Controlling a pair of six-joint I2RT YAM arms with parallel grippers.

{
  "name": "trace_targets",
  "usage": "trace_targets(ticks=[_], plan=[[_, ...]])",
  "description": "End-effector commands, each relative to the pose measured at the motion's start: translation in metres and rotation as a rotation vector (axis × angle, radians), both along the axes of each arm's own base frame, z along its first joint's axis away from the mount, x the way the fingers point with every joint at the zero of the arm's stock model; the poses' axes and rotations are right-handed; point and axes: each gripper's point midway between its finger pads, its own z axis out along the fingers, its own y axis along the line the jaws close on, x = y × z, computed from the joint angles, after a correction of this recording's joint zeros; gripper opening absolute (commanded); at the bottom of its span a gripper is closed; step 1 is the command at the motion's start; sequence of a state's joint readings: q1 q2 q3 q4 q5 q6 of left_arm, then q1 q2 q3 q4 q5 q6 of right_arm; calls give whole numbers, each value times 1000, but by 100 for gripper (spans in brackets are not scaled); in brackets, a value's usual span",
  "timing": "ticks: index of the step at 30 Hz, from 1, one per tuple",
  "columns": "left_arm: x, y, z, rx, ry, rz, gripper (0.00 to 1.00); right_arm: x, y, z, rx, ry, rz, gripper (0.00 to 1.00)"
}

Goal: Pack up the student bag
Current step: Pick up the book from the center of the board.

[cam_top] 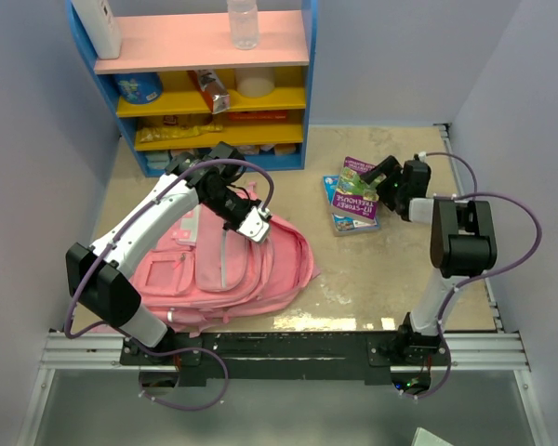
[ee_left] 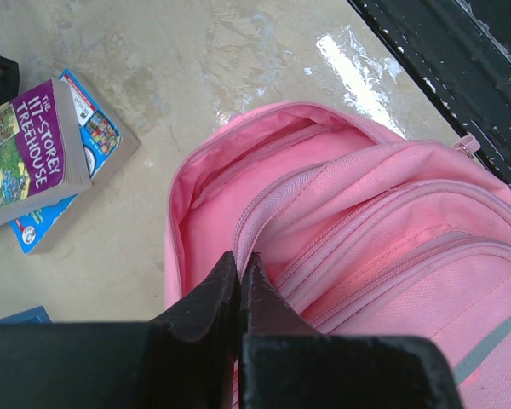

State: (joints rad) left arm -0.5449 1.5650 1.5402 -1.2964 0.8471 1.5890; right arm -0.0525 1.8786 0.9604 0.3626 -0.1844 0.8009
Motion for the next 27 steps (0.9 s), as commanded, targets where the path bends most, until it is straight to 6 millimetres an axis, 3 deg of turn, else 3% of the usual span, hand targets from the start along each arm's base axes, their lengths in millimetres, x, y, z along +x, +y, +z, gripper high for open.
trace_targets(ticks=[1,5,9,10,13,15,20,22,23,25,26,27], plan=[[-8,5,14,-18,-14,9,0,10,8,9,88,-65,-14,93],[-9,6,14,-20,-15,10,0,7,11,4,126,-74,-28,79],[-10,6,15,-23,-13,9,0,4,10,12,126,-107,-28,62],[-11,6,15,-26,-10,9,0,0,11,11,124,-103,-26,51],[-12,6,17,-31,-8,9,0,-5,9,20,105,-118,-24,31],[-12,6,17,-32,-9,9,0,-9,6,23,83,-112,-31,28],[-13,6,16,-28,-8,10,0,-19,0,56,22,-172,-36,22],[-12,7,17,-29,-9,11,0,-24,6,71,43,-201,-10,18],[-11,7,17,-33,-10,14,0,-28,10,90,53,-244,5,15],[-10,4,22,-50,-5,15,0,-38,23,107,106,-276,54,9],[-9,4,24,-57,-4,19,0,-45,31,129,115,-327,82,8],[-8,4,26,-62,-2,23,0,-50,38,135,127,-337,105,5]])
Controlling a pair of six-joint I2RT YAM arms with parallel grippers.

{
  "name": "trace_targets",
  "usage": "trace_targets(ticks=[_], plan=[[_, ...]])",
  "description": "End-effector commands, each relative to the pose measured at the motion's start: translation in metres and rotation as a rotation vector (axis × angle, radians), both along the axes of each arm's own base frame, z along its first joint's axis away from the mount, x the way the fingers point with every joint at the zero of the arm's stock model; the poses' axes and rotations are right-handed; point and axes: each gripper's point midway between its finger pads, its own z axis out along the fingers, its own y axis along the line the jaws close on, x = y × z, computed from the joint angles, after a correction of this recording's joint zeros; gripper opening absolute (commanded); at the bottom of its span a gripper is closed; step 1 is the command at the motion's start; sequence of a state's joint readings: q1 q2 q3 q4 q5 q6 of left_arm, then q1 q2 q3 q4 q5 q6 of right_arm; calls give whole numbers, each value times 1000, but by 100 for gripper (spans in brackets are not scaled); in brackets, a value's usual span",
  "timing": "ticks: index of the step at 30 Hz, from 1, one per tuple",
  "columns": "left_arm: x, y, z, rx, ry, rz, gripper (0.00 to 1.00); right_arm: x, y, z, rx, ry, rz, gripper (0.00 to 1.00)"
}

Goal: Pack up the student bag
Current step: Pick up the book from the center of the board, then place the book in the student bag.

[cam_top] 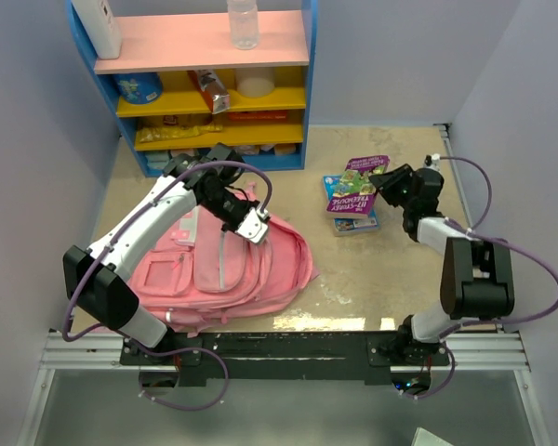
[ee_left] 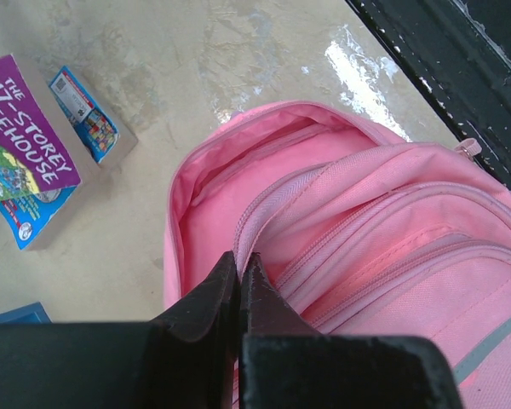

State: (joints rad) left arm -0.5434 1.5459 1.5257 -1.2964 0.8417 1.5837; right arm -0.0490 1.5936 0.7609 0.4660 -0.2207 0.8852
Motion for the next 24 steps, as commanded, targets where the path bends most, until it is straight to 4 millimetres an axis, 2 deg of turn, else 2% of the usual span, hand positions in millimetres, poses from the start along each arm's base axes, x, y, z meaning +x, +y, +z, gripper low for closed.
trace_targets(ticks=[1,3,4,6,7,10,12,14,15,17,18,19,20,21,24], plan=[[-5,0,25,-69,6,18,0,-22,37,70,64,-174,153,4],[-4,0,27,-72,6,21,0,-36,50,90,93,-216,211,2],[-3,0,28,-79,6,23,0,-49,68,90,131,-208,273,1],[-1,0,32,-92,11,34,0,-65,83,105,168,-245,339,0],[0,0,35,-100,14,38,0,-75,90,102,200,-230,362,0],[6,-1,45,-119,28,69,0,-106,120,111,295,-246,486,0],[10,0,51,-135,22,80,0,-127,143,126,360,-306,598,0],[11,-1,58,-160,24,83,0,-146,160,125,444,-290,673,0],[12,-2,65,-175,21,86,0,-152,165,132,459,-325,704,0],[12,-3,72,-196,24,88,0,-165,178,131,535,-306,755,0],[12,-4,73,-199,24,87,0,-175,180,149,556,-403,805,0],[12,-3,73,-198,23,90,0,-183,181,155,638,-386,827,0],[11,-3,74,-199,25,90,0,-185,185,152,679,-381,845,0],[11,-3,74,-199,28,93,0,-194,185,164,701,-444,887,0],[10,-2,75,-199,24,96,0,-200,199,155,765,-390,938,0]])
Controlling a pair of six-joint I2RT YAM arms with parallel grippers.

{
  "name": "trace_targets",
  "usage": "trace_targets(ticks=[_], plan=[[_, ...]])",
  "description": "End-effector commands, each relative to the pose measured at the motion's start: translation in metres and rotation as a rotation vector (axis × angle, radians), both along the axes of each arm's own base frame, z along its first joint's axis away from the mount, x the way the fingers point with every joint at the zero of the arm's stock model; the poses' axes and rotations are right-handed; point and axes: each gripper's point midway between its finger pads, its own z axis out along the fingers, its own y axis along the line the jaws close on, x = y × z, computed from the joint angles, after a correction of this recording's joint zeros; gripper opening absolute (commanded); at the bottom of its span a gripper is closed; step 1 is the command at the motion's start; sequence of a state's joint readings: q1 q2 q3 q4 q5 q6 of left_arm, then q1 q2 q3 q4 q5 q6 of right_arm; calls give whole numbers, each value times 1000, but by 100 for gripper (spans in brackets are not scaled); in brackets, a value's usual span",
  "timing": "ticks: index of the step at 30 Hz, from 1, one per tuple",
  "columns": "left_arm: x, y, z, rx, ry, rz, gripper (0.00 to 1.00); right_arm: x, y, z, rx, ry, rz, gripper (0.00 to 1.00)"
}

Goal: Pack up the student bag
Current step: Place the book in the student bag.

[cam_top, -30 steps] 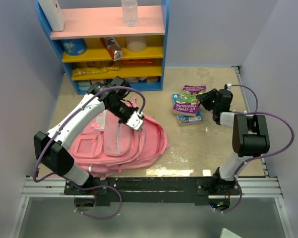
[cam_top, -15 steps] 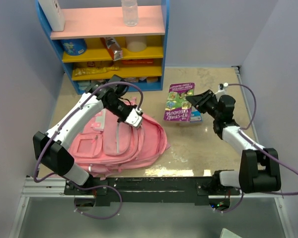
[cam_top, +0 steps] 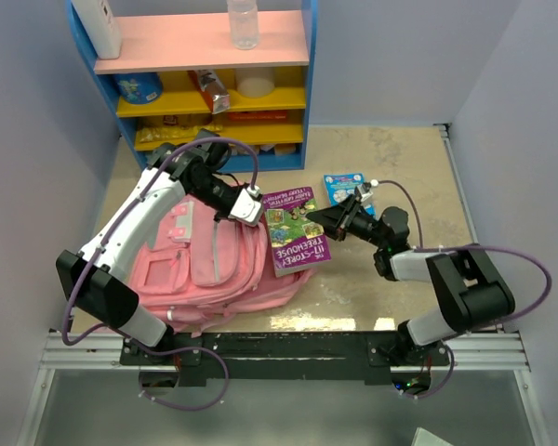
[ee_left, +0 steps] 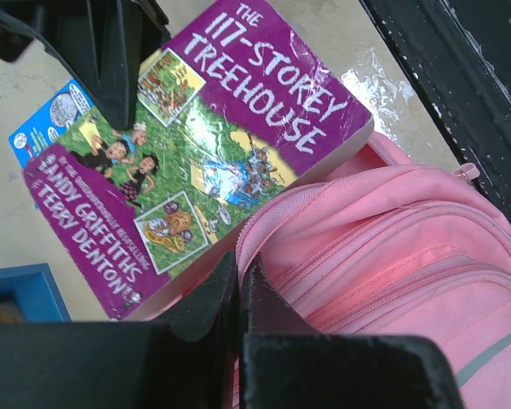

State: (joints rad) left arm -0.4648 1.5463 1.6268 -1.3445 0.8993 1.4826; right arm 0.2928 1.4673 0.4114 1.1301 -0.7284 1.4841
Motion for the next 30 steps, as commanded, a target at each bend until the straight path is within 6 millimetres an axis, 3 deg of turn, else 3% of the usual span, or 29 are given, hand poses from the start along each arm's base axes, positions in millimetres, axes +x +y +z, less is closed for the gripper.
trace_targets(ticks=[1,2,6,13,20,28,29,30], plan=[[-4,-13,43,-145,-43,-23,0,-38,11,76,239,-283,139,0],[-4,-13,44,-145,-43,-23,0,-45,20,73,237,-280,176,0],[-4,-14,45,-148,-45,-24,0,-40,52,43,123,-204,244,0],[-4,-11,43,-136,-62,-24,0,-42,64,45,157,-202,298,0],[-5,-13,48,-152,-59,-27,0,-40,101,13,112,-111,378,0],[-6,-14,51,-163,-58,-29,0,-1,120,-27,-43,-54,283,0],[-6,-14,53,-167,-58,-29,0,2,120,-45,-112,8,272,0],[-6,-15,53,-169,-55,-29,0,10,121,-38,-157,-58,245,0]])
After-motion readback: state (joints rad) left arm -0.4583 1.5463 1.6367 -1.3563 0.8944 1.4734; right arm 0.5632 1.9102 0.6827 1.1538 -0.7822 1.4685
